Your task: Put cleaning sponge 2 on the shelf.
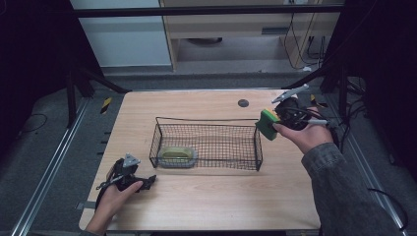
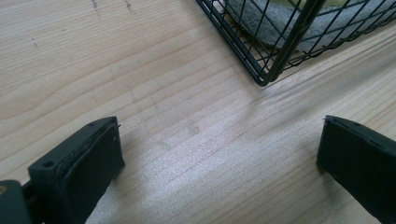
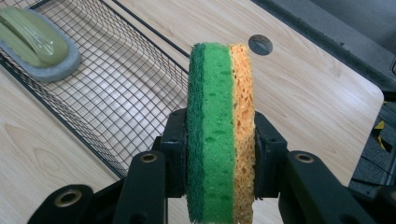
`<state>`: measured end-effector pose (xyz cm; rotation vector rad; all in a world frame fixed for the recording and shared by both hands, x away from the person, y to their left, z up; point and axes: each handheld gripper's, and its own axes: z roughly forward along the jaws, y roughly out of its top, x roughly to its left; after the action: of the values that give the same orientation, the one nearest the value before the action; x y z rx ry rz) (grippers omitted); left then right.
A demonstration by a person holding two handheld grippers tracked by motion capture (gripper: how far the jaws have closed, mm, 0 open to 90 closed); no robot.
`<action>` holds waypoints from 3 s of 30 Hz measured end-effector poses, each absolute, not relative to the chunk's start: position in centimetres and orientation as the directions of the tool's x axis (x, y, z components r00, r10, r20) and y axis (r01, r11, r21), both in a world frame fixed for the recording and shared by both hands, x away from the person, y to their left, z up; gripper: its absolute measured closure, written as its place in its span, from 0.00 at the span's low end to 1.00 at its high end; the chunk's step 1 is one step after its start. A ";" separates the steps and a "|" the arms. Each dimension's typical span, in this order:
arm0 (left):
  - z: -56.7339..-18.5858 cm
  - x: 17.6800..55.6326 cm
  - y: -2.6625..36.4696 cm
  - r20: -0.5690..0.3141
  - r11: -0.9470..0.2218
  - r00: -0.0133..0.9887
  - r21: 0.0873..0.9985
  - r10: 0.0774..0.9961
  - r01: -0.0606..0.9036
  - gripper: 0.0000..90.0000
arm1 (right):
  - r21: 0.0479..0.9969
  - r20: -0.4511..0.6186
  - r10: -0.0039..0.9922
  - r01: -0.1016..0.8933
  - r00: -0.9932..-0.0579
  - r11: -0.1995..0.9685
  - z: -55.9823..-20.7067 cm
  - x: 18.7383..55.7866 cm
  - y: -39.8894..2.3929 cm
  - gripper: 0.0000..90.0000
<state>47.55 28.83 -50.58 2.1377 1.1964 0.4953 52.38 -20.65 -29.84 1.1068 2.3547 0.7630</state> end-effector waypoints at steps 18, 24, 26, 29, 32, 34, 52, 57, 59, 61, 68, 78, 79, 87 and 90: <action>-50.6 47.6 28.8 0.019 -0.388 0.517 0.685 0.856 0.617 0.00 | 0.634 -0.128 0.765 0.542 -0.631 0.552 -30.8 52.8 -18.7 0.71; -50.6 47.6 28.8 0.019 -0.389 0.518 0.685 0.855 0.617 0.00 | 0.625 -0.116 0.760 0.547 -0.640 0.556 -31.8 53.3 -18.1 0.71; -50.6 47.6 28.8 0.018 -0.388 0.518 0.685 0.855 0.616 0.00 | 0.623 -0.114 0.755 0.546 -0.646 0.561 -32.2 53.6 -17.8 0.71; -50.6 47.6 28.8 0.018 -0.386 0.517 0.687 0.856 0.615 0.00 | 0.622 -0.112 0.747 0.540 -0.655 0.567 -32.8 54.0 -17.3 0.71; -50.6 47.6 28.8 0.018 -0.385 0.517 0.688 0.856 0.615 0.00 | 0.615 -0.120 0.741 0.536 -0.661 0.578 -33.2 54.4 -17.0 0.71; -50.6 47.6 28.8 0.018 -0.385 0.517 0.689 0.856 0.614 0.00 | 0.617 -0.108 0.741 0.540 -0.662 0.572 -33.5 54.7 -17.0 0.71; -50.6 47.8 28.7 0.019 -0.386 0.517 0.689 0.856 0.613 0.00 | 0.606 -0.059 0.754 0.577 -0.654 0.547 -36.1 56.1 -17.0 0.71; -50.7 47.8 28.7 0.019 -0.386 0.518 0.690 0.855 0.612 0.00 | 0.605 -0.054 0.752 0.577 -0.657 0.548 -36.8 56.3 -17.2 0.71; -50.7 47.8 28.7 0.019 -0.386 0.518 0.690 0.855 0.612 0.00 | 0.604 -0.049 0.752 0.580 -0.657 0.546 -37.1 56.4 -17.2 0.71; -50.6 47.8 28.7 0.019 -0.386 0.518 0.689 0.855 0.613 0.00 | 0.599 -0.052 0.755 0.584 -0.654 0.548 -37.4 56.5 -17.3 0.71; -50.6 47.8 28.7 0.018 -0.386 0.517 0.688 0.856 0.614 0.00 | 0.596 -0.046 0.760 0.593 -0.649 0.542 -38.2 56.8 -17.6 0.71; -50.6 47.8 28.7 0.018 -0.386 0.518 0.689 0.855 0.614 0.00 | 0.588 -0.030 0.767 0.610 -0.640 0.532 -39.2 57.0 -17.7 0.71; -50.6 47.8 28.7 0.019 -0.387 0.519 0.688 0.855 0.613 0.00 | 0.587 -0.030 0.767 0.610 -0.641 0.532 -39.3 57.0 -17.7 0.71; -50.6 47.8 28.8 0.019 -0.388 0.519 0.689 0.854 0.612 0.00 | 0.568 -0.040 0.766 0.616 -0.642 0.546 -40.2 57.0 -17.4 0.71; -50.6 47.8 28.8 0.019 -0.387 0.519 0.689 0.854 0.612 0.00 | 0.568 -0.037 0.768 0.620 -0.639 0.542 -40.4 57.0 -17.3 0.71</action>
<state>47.80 28.75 -50.64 2.1324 1.1886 0.4987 57.03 -17.33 -40.37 1.1556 2.5006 0.7555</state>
